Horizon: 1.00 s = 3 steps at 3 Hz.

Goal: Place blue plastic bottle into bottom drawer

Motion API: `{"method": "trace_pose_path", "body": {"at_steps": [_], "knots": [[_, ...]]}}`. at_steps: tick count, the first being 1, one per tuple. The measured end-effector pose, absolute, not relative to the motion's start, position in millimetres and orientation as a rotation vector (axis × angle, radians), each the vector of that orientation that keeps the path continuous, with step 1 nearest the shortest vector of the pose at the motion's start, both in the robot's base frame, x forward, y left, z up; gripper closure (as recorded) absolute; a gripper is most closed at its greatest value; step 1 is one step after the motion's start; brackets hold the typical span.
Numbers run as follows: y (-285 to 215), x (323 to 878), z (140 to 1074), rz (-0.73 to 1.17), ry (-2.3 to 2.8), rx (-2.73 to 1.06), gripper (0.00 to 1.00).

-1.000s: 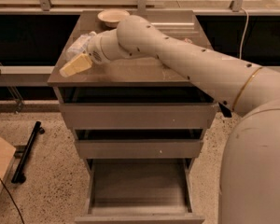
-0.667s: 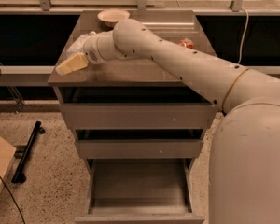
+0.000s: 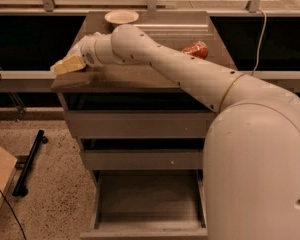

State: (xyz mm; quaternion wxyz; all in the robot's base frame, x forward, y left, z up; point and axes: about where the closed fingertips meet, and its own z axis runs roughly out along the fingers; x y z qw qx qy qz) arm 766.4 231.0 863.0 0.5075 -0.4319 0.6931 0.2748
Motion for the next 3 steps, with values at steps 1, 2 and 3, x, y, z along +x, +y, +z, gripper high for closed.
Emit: {"method": "trace_pose_path", "body": {"at_steps": [1,2,3], "knots": [[233,777,860,0.656,1.680,-1.014,0.00],[223,788,862,0.625,1.689,-0.963,0.00],[216,796,863,0.607,1.697,-0.930,0.00]]}}
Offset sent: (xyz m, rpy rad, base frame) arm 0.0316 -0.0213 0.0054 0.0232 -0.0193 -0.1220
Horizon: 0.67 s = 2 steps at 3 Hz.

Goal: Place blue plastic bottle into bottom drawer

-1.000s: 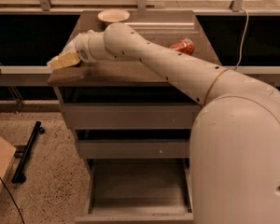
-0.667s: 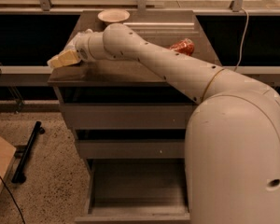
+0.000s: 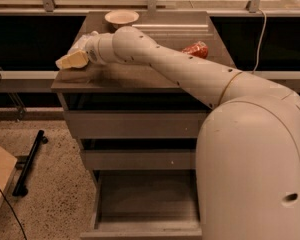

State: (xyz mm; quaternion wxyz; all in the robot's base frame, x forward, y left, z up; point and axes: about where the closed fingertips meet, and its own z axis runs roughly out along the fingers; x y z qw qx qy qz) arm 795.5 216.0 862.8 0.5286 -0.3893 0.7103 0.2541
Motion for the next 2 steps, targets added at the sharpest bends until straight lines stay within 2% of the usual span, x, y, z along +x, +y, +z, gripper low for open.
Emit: {"method": "trace_pose_path", "body": {"at_steps": [2], "knots": [[223.0,812.4,851.8,0.627,1.729,-0.881,0.00]]}}
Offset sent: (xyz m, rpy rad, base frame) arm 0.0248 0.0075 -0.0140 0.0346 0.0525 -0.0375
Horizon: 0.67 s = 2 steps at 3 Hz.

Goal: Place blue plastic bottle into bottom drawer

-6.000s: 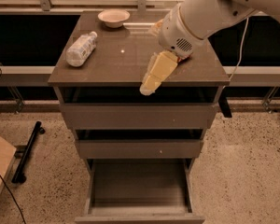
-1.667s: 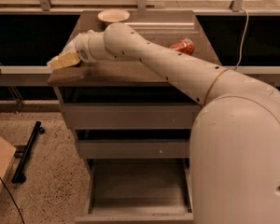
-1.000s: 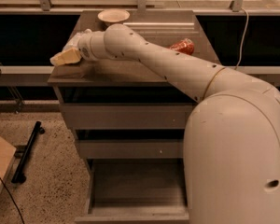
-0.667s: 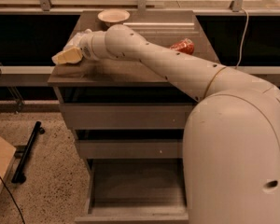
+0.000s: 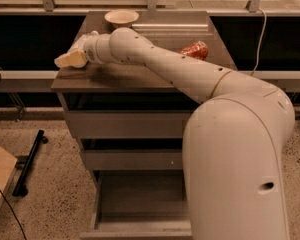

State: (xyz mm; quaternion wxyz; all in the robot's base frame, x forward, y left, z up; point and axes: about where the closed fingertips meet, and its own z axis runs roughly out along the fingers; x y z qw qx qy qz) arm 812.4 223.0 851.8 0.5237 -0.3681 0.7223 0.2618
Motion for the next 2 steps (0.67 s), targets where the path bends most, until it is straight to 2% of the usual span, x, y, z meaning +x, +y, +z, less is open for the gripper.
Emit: {"method": "trace_pose_path", "body": {"at_steps": [2], "knots": [[237.6,816.4,852.4,0.605,1.767,-0.783,0.00]]}}
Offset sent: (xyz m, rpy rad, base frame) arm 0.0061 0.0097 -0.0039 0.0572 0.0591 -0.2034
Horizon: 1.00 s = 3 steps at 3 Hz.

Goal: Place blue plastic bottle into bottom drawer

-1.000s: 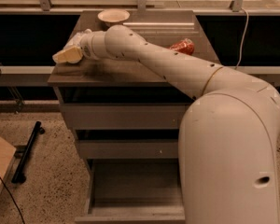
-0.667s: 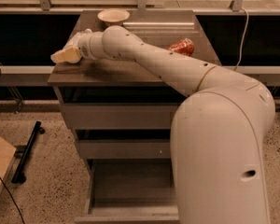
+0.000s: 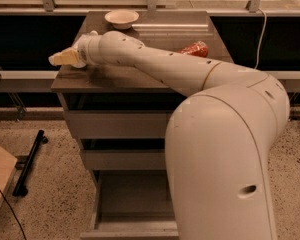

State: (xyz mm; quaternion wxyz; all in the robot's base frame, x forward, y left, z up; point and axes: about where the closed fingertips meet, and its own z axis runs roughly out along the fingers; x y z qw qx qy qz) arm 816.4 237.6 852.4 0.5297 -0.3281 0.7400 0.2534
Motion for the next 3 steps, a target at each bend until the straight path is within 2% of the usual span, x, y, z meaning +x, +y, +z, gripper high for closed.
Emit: {"method": "trace_pose_path", "body": {"at_steps": [2,3], "knots": [[229.8,817.4,840.5,0.565,1.835,-0.617,0.50],[225.1,818.0,838.4,0.556,1.845,-0.595,0.79]]}}
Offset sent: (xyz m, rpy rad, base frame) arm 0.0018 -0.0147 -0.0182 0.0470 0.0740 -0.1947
